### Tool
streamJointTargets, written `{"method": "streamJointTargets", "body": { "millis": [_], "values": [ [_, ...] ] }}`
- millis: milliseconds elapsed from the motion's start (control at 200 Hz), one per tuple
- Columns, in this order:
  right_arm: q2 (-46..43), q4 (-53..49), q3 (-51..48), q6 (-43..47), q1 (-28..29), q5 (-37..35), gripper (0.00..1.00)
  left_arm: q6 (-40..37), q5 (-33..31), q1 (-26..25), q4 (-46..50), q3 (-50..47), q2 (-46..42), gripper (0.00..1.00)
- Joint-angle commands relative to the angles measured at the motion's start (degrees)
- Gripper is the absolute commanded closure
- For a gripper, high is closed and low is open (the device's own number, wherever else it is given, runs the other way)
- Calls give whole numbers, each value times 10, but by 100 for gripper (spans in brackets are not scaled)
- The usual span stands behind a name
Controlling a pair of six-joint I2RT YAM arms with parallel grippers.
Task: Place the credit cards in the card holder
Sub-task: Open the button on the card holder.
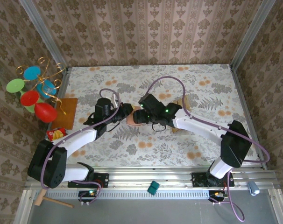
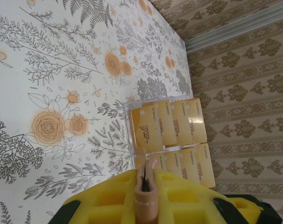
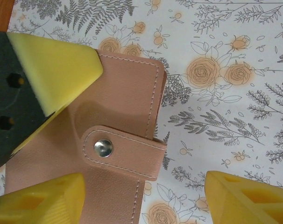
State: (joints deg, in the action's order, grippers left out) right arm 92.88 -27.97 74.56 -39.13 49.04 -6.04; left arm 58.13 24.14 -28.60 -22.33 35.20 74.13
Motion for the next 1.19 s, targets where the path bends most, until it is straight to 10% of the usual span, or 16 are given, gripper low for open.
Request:
{"method": "streamJointTargets", "body": {
  "millis": [0, 800, 1190],
  "values": [
    [10, 11, 20, 6, 4, -26, 30, 18, -2, -7, -26, -5, -15, 100],
    [-56, 5, -118, -58, -55, -92, 45, -3, -18, -11, -6, -4, -16, 100],
    [-127, 146, -172, -92, -81, 92, 44, -49, -5, -11, 0, 3, -4, 100]
  ]
}}
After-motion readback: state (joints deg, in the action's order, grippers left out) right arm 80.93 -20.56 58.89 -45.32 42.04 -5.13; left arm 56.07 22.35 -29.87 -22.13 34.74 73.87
